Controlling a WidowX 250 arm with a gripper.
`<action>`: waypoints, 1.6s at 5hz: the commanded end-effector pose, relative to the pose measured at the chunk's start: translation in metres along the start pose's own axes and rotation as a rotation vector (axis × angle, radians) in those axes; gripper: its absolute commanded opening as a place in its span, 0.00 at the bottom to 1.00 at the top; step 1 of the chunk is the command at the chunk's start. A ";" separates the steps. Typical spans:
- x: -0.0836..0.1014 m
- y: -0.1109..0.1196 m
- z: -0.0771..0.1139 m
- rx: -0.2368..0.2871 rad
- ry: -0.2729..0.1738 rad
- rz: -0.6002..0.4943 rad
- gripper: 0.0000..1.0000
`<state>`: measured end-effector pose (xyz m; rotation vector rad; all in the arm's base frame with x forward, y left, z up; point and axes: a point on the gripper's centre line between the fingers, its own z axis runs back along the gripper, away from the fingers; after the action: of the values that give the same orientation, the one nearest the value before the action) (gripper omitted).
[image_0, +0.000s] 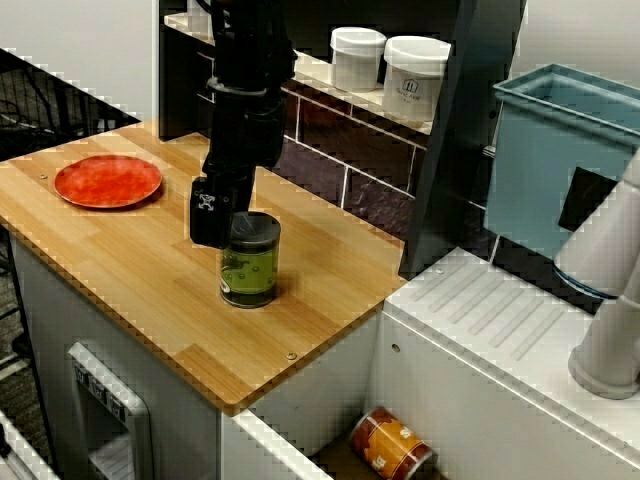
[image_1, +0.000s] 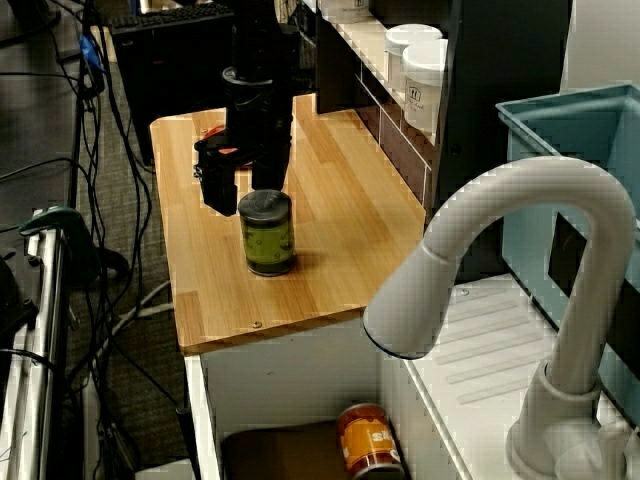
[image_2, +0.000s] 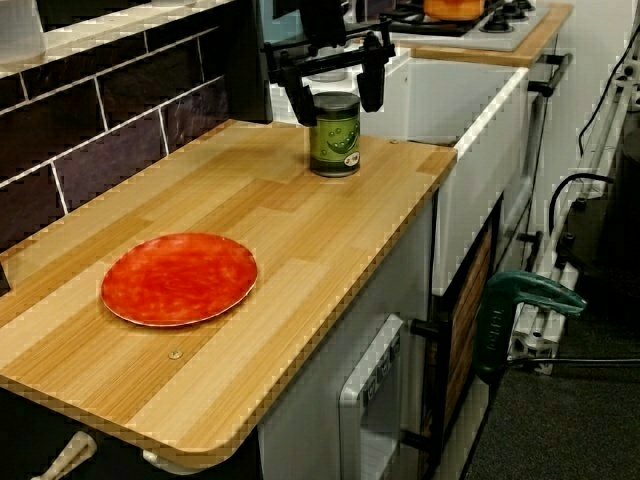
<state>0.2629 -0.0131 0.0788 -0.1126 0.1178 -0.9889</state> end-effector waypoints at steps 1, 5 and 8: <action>-0.023 0.006 0.020 0.045 -0.013 0.004 1.00; -0.023 0.006 0.064 0.154 -0.043 0.056 1.00; 0.034 0.000 0.094 0.248 -0.045 -0.006 1.00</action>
<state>0.2937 -0.0371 0.1554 0.0730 -0.0001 -1.0026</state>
